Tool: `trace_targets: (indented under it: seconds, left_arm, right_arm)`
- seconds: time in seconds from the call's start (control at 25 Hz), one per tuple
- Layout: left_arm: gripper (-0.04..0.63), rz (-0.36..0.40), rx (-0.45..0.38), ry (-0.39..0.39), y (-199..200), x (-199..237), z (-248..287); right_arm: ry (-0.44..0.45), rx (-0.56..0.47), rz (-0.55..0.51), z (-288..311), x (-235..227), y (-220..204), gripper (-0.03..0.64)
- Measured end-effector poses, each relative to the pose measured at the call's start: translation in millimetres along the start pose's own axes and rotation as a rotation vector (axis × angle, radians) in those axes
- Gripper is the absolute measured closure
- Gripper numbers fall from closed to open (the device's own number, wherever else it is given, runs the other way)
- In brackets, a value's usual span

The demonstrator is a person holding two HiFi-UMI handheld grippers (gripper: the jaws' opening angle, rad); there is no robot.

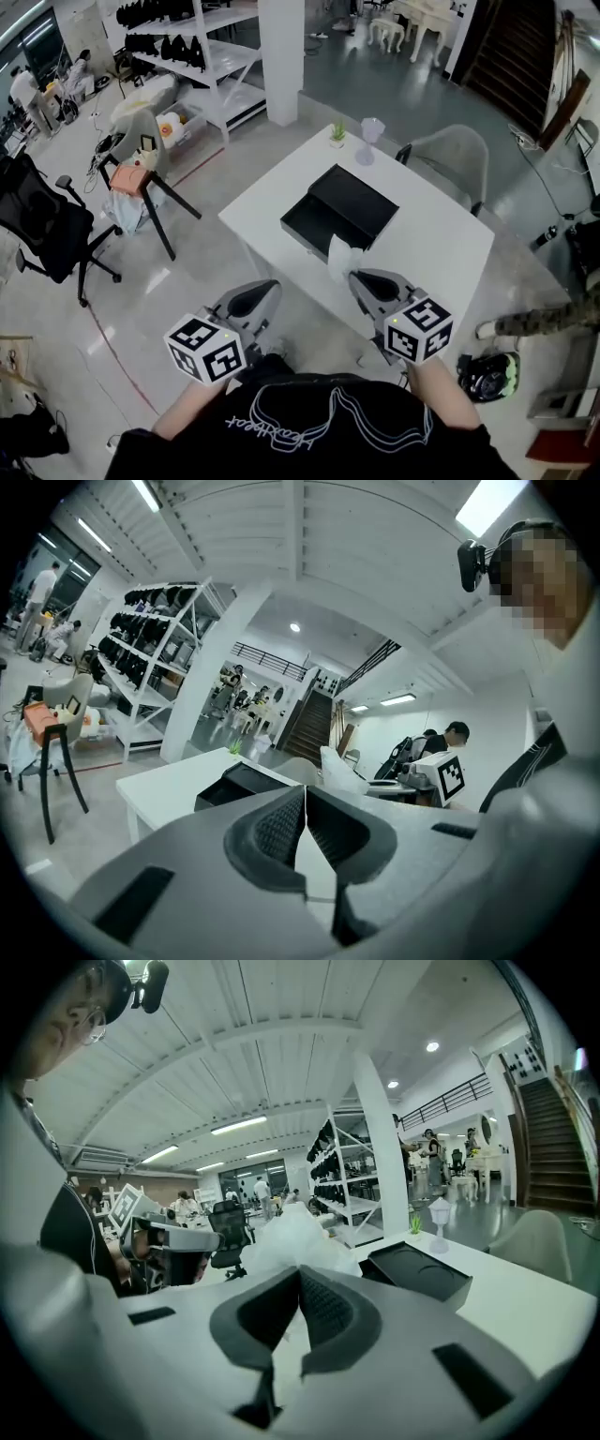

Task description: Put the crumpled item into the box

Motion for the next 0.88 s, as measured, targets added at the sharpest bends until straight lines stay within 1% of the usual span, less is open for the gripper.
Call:
trace_targets:
  seconds: [0.16,0.32,0.48,0.68,0.88]
  left_arm:
    - [0.588,0.021,0.042,-0.061,24.7,25.7,21.4]
    - [0.588,0.050,0.077,-0.114,48.1,48.8,40.3]
    - [0.588,0.064,0.116,-0.158,63.8,74.1,56.2]
    - [0.588,0.054,0.156,-0.201,69.1,103.0,75.4]
    - [0.588,0.050,0.203,-0.236,74.7,129.0,91.6]
  right_arm:
    - [-0.029,0.029,0.063,29.1,-23.0,9.9,0.612]
    - [-0.102,0.084,0.075,56.0,-45.6,14.3,0.612]
    - [-0.165,0.168,0.091,86.0,-64.9,7.1,0.612]
    - [-0.240,0.300,0.046,120.1,-84.2,-11.9,0.611]
    - [-0.313,0.416,0.044,148.1,-105.2,-28.3,0.611]
Point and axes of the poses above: the fingertips, and each gripper's own axes: z forward along the fingers, x to its left, y out of its top, the point moved 3 cm from there along -z, backward along the fingers, and after that the axes turned 14 degrees about x, right-handed, at the moved point
